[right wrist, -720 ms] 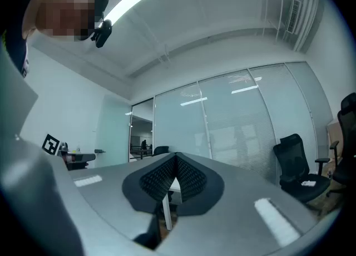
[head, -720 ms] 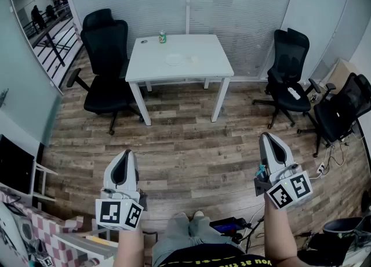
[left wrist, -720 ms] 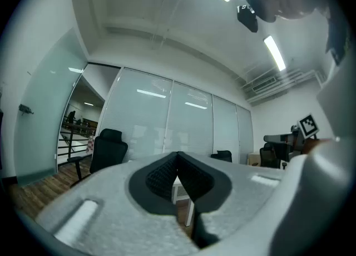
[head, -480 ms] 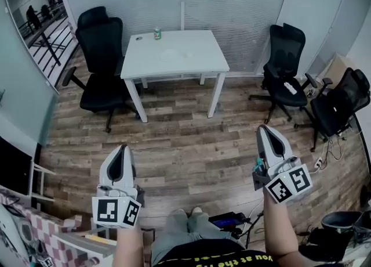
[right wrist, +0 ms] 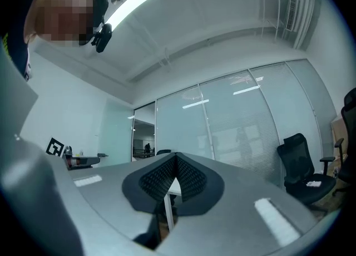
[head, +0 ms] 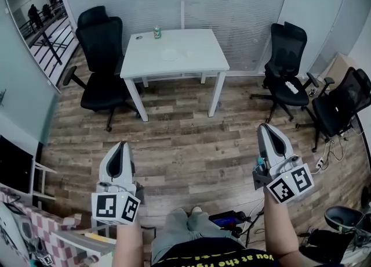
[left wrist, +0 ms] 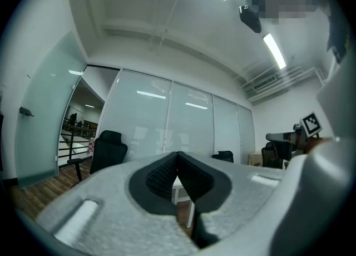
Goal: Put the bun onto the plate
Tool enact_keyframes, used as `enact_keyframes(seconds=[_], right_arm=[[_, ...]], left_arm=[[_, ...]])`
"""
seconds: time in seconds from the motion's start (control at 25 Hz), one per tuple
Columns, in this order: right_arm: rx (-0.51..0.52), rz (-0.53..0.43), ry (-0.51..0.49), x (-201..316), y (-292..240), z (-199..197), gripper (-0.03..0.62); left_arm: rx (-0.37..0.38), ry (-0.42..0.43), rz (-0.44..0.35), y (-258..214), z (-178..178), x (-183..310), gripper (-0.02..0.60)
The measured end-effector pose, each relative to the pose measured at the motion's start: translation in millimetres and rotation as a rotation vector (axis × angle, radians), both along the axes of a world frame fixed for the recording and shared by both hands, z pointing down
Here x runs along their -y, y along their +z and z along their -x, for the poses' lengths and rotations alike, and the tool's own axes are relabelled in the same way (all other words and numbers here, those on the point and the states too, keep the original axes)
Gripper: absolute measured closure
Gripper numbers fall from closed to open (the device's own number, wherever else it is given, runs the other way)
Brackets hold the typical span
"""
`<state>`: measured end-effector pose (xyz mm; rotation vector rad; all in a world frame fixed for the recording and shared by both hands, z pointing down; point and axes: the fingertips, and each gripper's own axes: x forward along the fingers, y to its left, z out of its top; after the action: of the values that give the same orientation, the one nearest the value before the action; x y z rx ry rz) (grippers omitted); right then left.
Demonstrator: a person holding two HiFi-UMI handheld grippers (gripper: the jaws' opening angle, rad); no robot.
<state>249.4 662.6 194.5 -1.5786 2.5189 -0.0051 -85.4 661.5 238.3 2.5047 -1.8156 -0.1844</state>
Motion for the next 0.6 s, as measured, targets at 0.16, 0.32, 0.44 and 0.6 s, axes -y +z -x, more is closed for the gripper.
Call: enact_keyframes(seconds=[0.16, 0.32, 0.44, 0.6], right_arm=[[-0.002, -0.01, -0.016, 3.0, -1.4, -7.4, 0.589], [-0.008, -0.01, -0.023, 6.8, 1.3, -17.9, 0.589], [0.002, -0.011, -0.021, 13.6, 3.8, -26.3, 0.589], [0.007, -0.007, -0.02, 28.1, 7.6, -34.3, 0.589]], left_arm=[[0.006, -0.006, -0.002, -1.2, -9.9, 3.0, 0.581], [-0.012, -0.019, 0.0, -1.0, -16.6, 7.9, 0.581], [-0.03, -0.032, 0.005, 1.3, -19.2, 13.1, 0.581], [-0.029, -0.036, 0.005, 0.8, -26.1, 26.0, 0.581]])
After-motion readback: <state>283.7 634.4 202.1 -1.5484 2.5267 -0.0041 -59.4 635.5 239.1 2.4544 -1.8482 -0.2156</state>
